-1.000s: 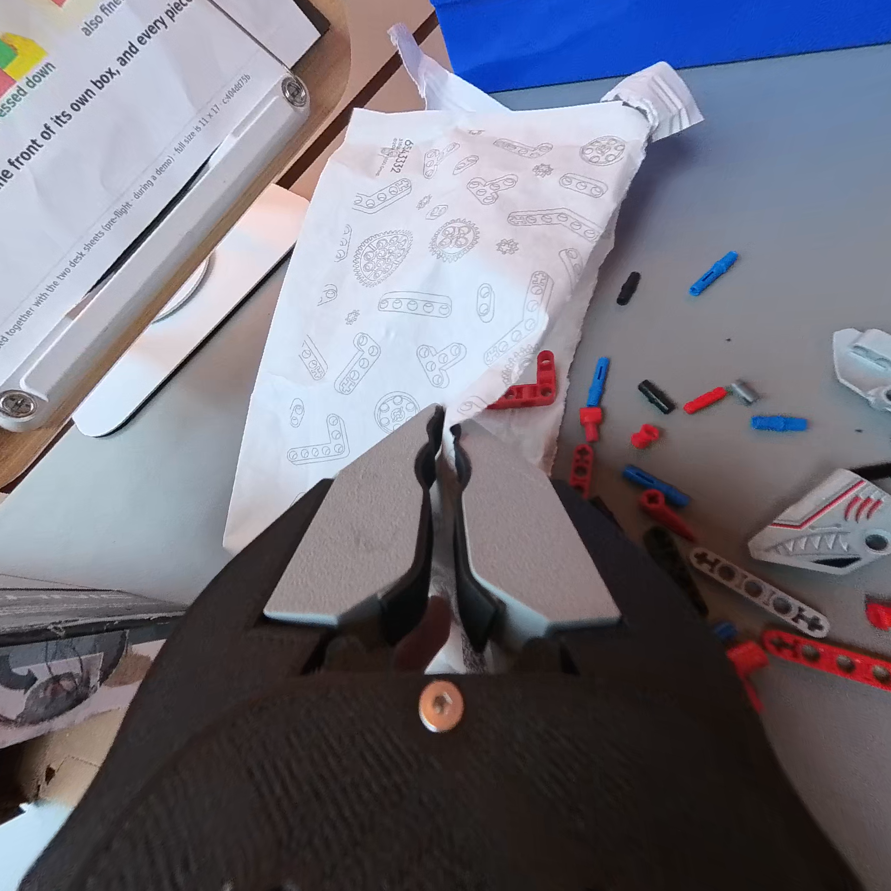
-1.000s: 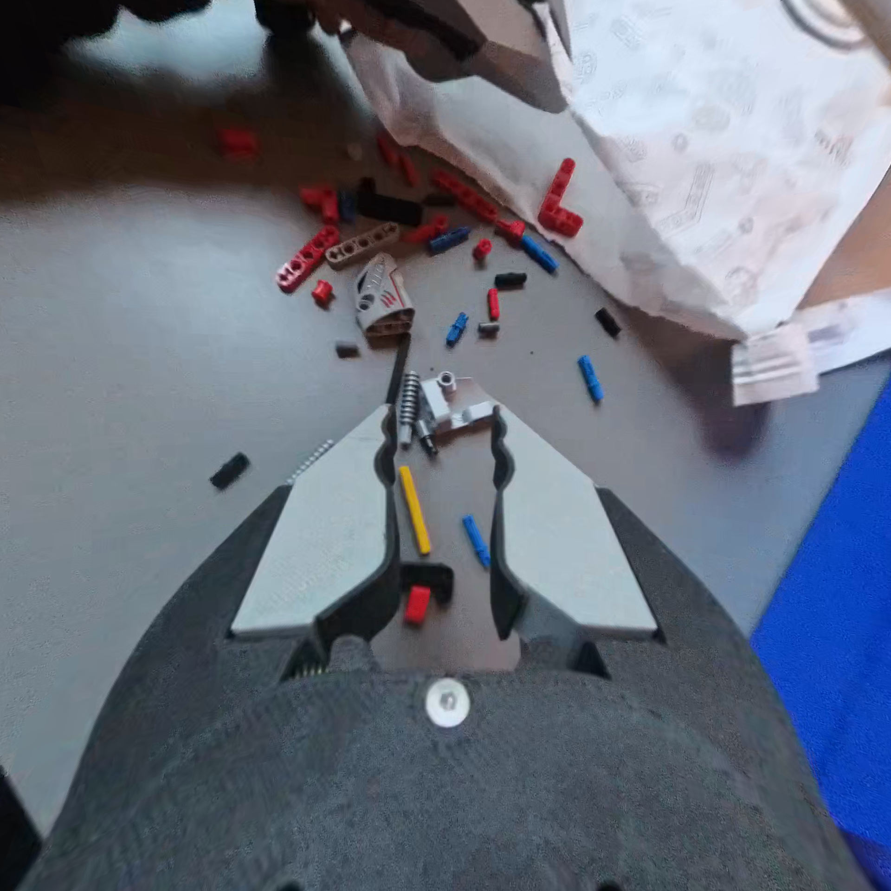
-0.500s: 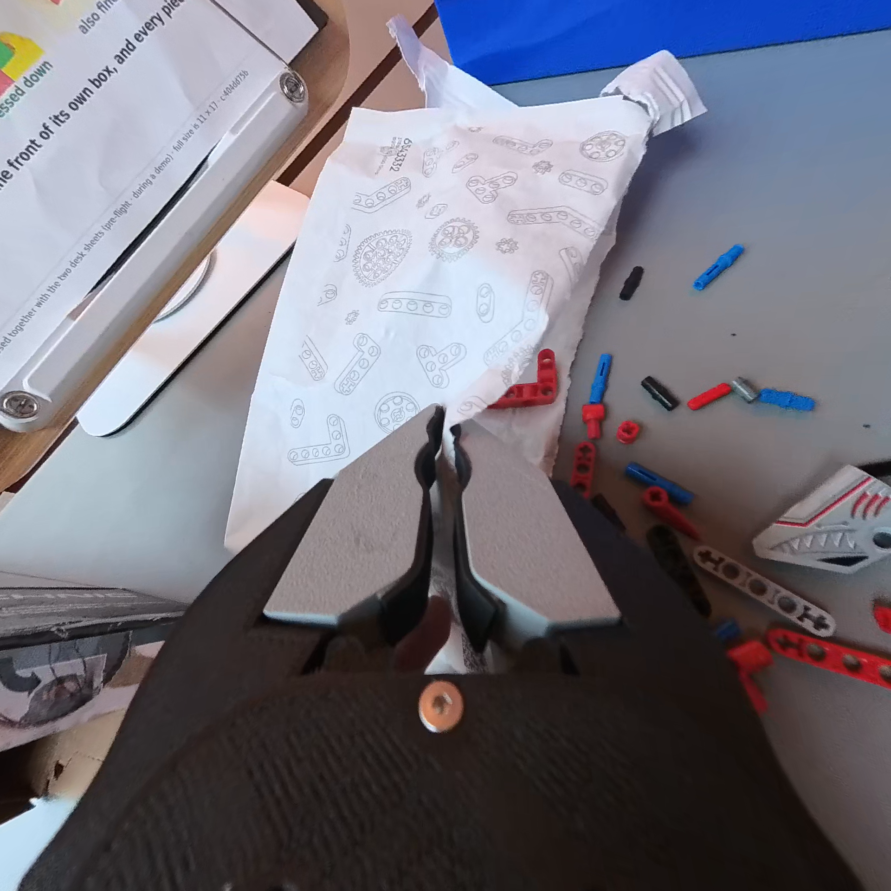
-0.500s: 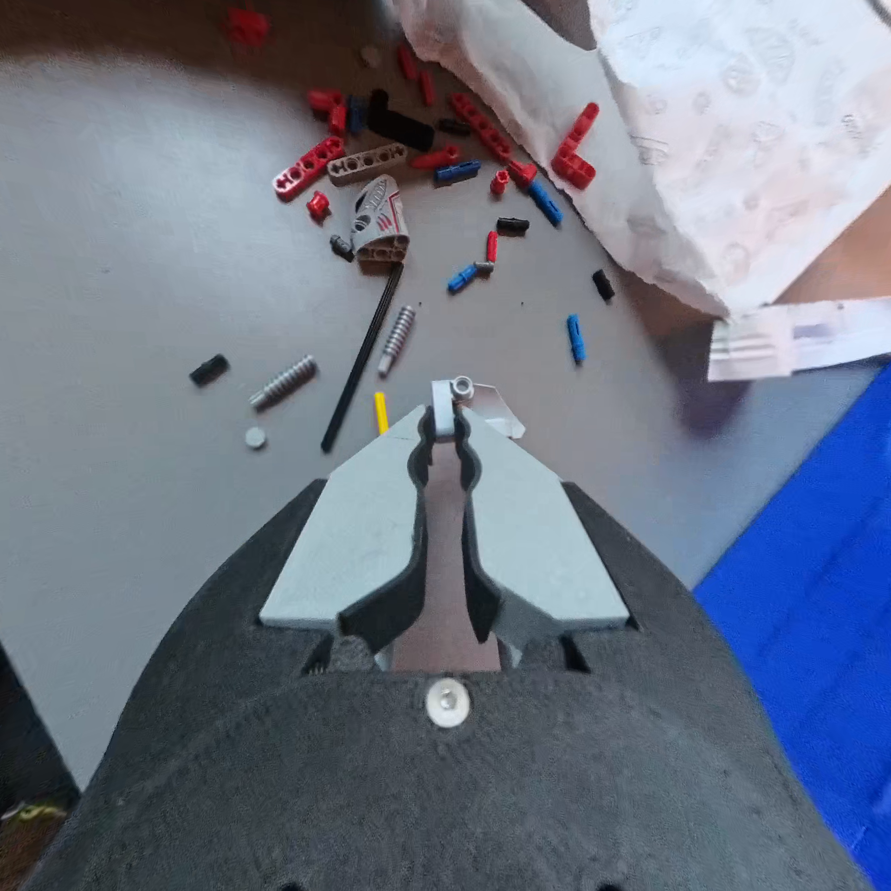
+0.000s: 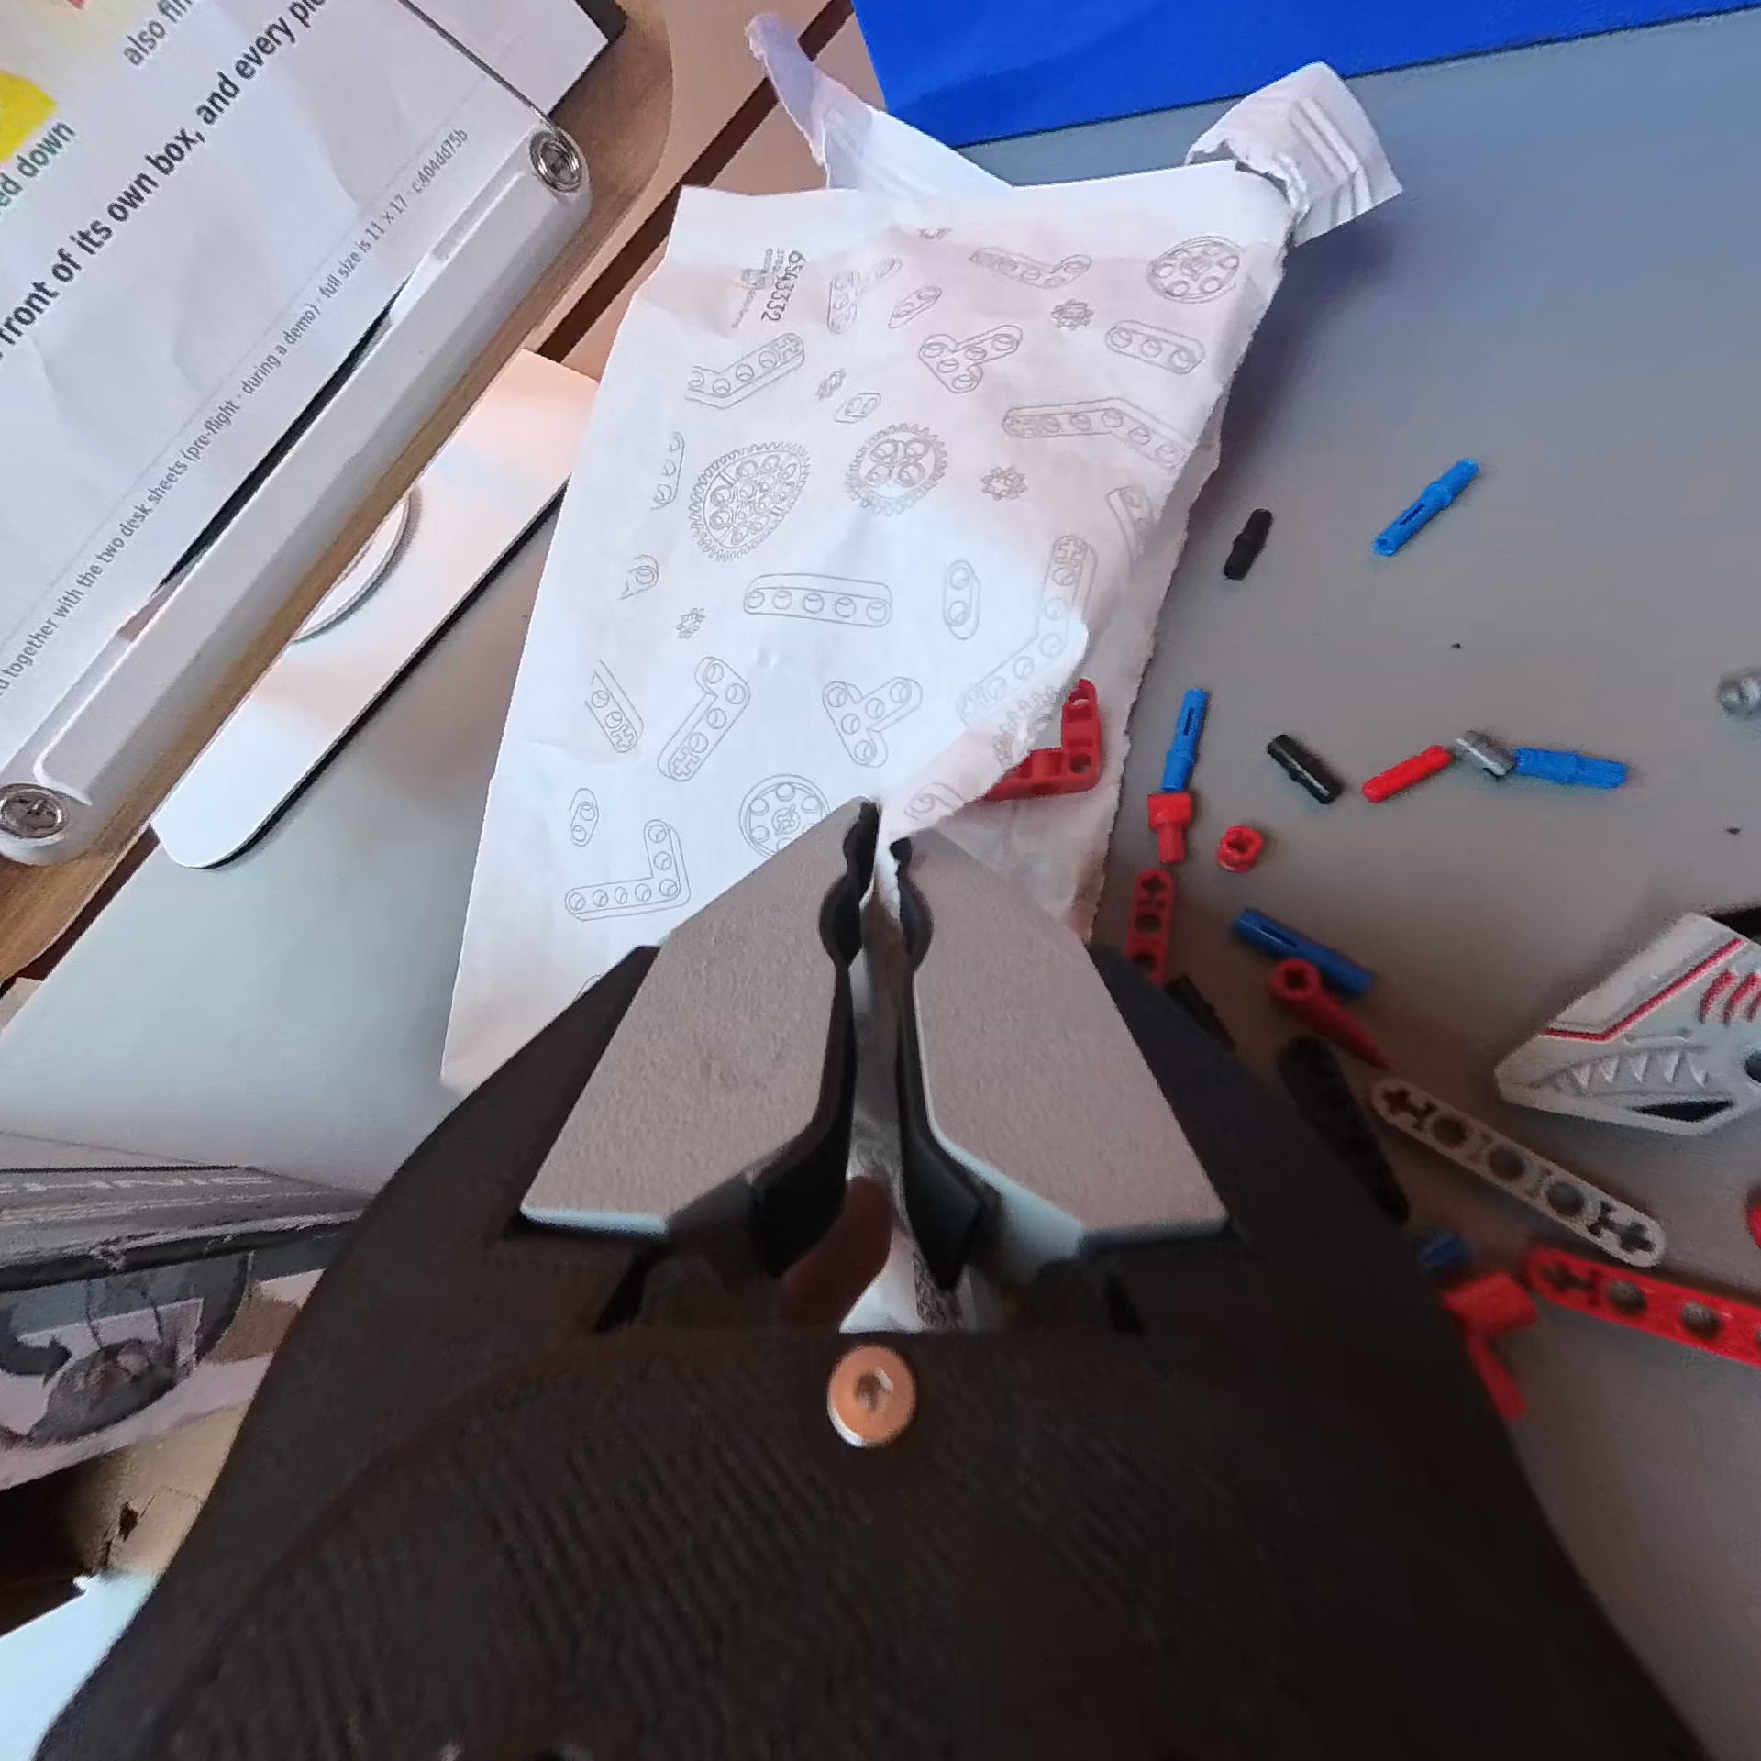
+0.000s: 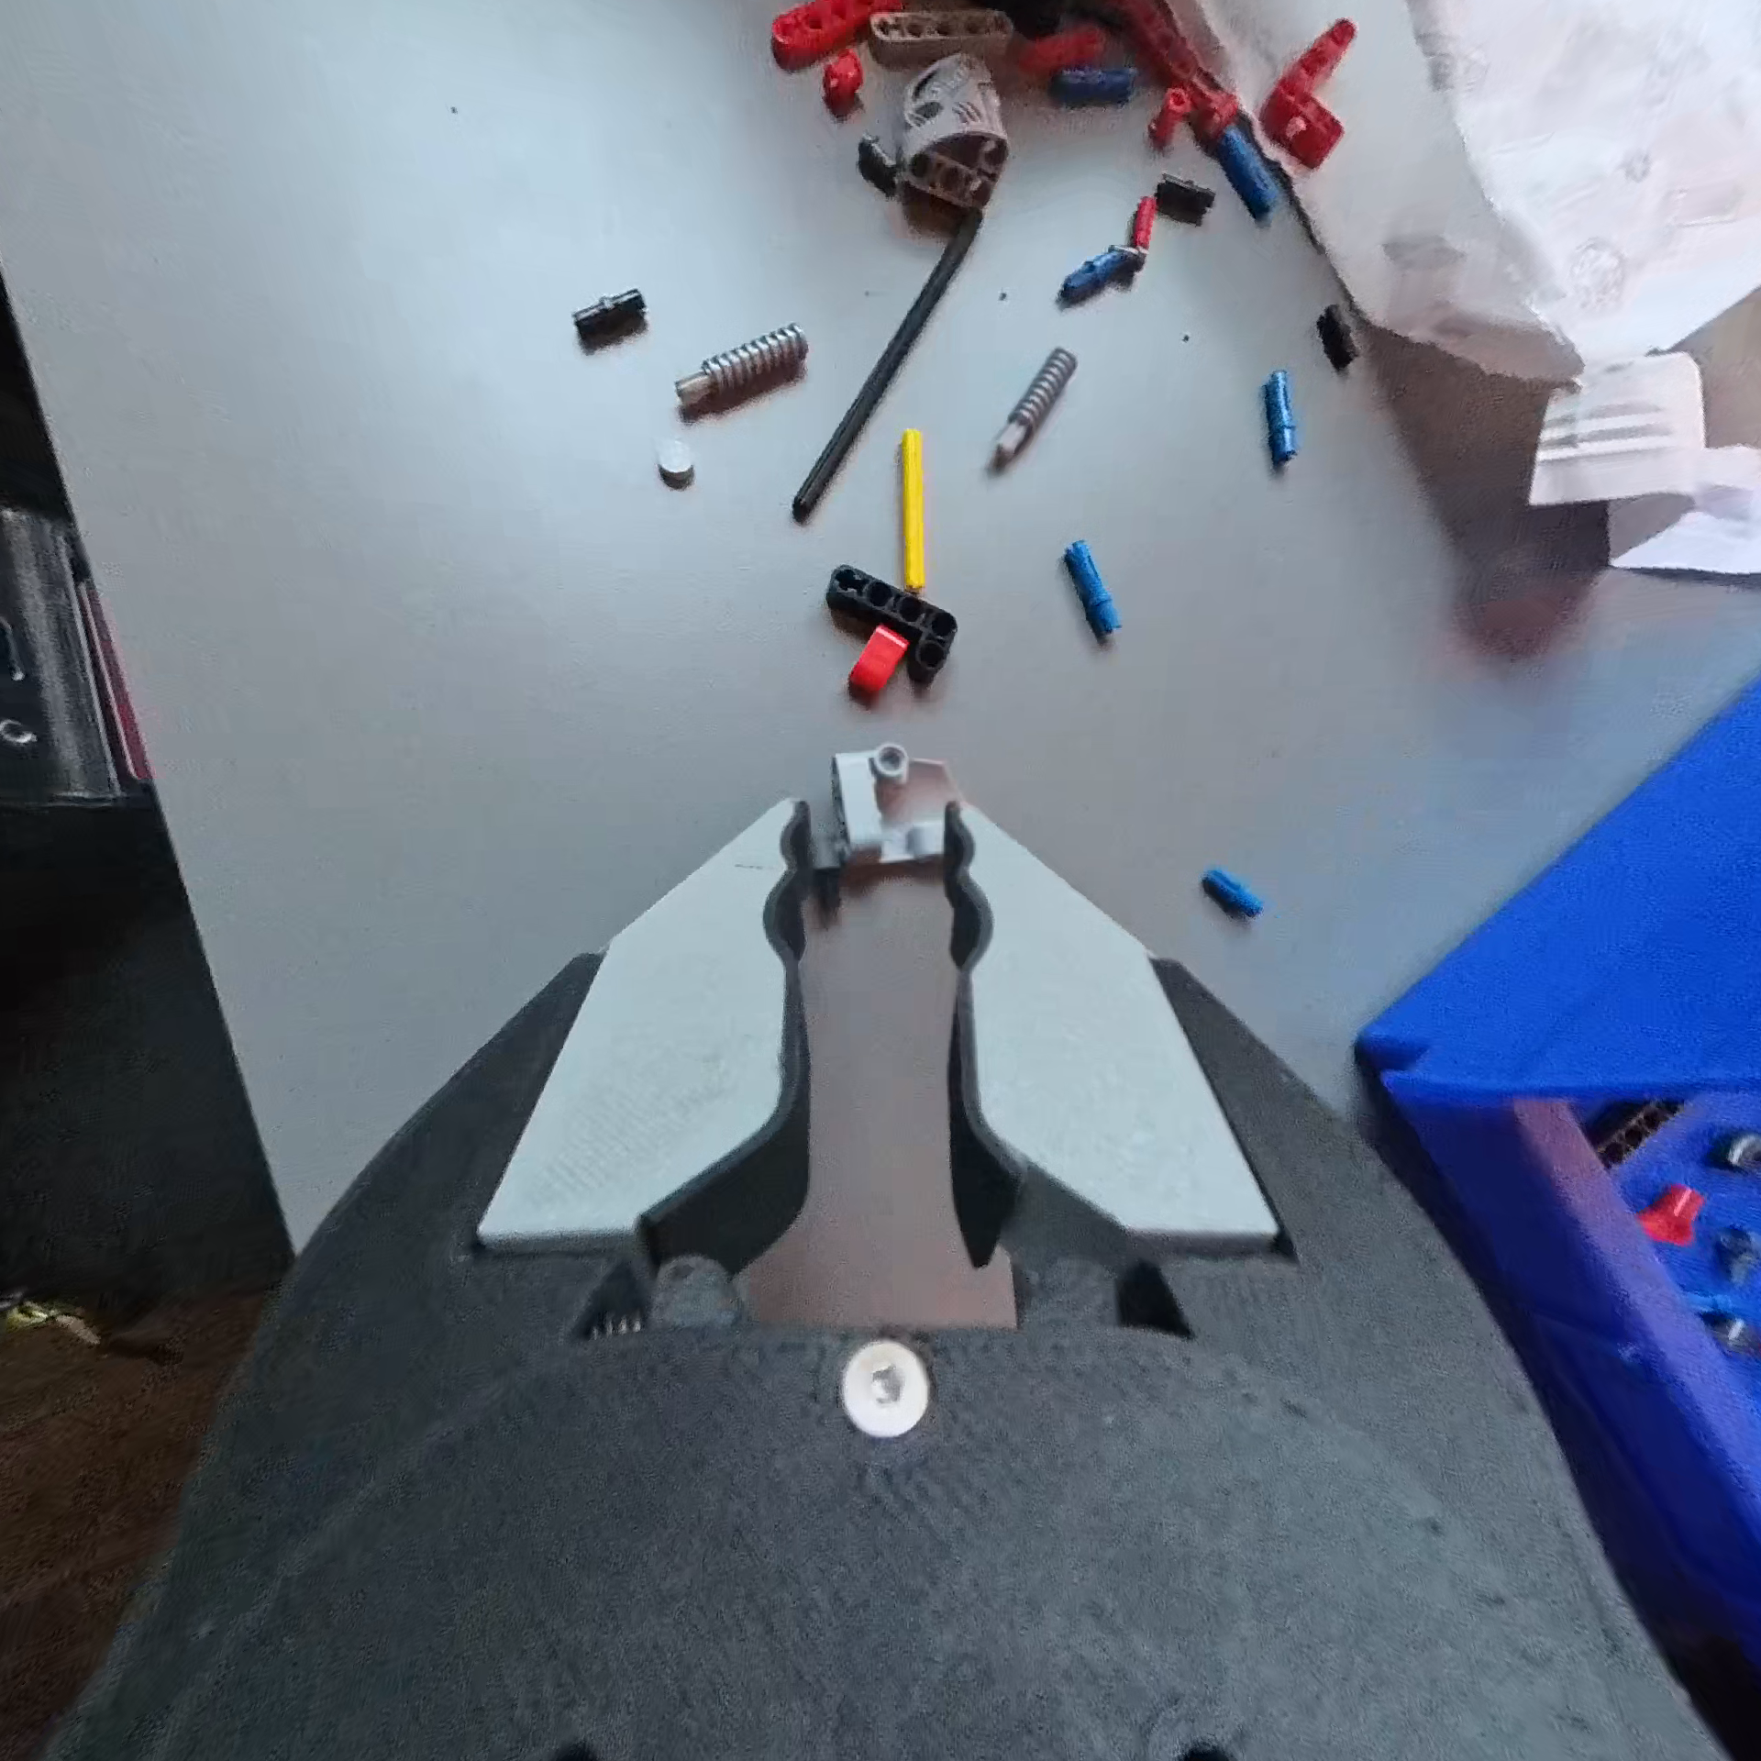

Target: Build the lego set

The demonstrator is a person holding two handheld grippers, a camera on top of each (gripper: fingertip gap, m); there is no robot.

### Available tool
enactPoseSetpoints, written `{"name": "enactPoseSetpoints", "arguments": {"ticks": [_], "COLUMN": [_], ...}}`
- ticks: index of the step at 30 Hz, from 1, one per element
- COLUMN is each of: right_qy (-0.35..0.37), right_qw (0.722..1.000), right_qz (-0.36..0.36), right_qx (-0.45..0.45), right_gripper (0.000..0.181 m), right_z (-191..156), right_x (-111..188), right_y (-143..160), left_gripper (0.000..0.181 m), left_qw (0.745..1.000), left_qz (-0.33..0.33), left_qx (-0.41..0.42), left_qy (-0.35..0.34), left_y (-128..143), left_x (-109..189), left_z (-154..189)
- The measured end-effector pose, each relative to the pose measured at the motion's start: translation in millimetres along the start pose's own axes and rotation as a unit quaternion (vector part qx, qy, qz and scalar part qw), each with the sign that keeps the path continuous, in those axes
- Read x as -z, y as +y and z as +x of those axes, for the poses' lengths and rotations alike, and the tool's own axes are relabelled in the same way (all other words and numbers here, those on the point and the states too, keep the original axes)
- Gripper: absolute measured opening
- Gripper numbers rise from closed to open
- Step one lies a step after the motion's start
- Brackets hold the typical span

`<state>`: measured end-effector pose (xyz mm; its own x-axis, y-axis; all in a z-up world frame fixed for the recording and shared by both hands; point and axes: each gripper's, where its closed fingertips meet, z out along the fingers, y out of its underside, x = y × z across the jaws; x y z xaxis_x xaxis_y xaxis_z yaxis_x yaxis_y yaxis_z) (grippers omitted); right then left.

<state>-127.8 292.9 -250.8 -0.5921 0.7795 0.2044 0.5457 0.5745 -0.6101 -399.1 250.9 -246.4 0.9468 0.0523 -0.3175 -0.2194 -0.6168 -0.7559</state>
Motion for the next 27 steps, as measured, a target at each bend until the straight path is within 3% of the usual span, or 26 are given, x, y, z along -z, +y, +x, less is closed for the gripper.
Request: {"name": "enactPoseSetpoints", "arguments": {"ticks": [4,8,13,18,21,24,27], "right_qy": [0.028,0.079,0.105,0.053,0.029,0.044,0.052], "right_qw": [0.999,0.994,0.989,0.995,0.989,0.983,0.983], "right_qz": [-0.002,-0.065,-0.071,-0.04,-0.049,-0.055,-0.056], "right_qx": [-0.041,-0.038,-0.076,-0.074,-0.136,-0.168,-0.169], "right_gripper": [0.039,0.033,0.035,0.04,0.051,0.023,0.022], "right_z": [-2,18,36,14,19,28,30], "right_x": [-2,-6,12,-4,-16,-16,-16], "right_y": [-8,19,29,11,15,21,21], "left_gripper": [0.0,0.0,0.0,0.0,0.0,0.0,0.0], "left_qw": [1.0,1.0,1.0,1.0,1.0,1.0,1.0], "left_qz": [-0.001,-0.002,0.001,-0.001,0.0,0.0,-0.002], "left_qx": [-0.001,-0.005,-0.002,-0.004,-0.003,-0.001,-0.003], "left_qy": [-0.002,-0.002,-0.001,-0.002,-0.001,-0.001,-0.001], "left_y": [-1,-1,-1,-1,-1,-1,-1], "left_x": [0,0,1,0,1,1,0], "left_z": [0,1,0,1,0,0,0]}}
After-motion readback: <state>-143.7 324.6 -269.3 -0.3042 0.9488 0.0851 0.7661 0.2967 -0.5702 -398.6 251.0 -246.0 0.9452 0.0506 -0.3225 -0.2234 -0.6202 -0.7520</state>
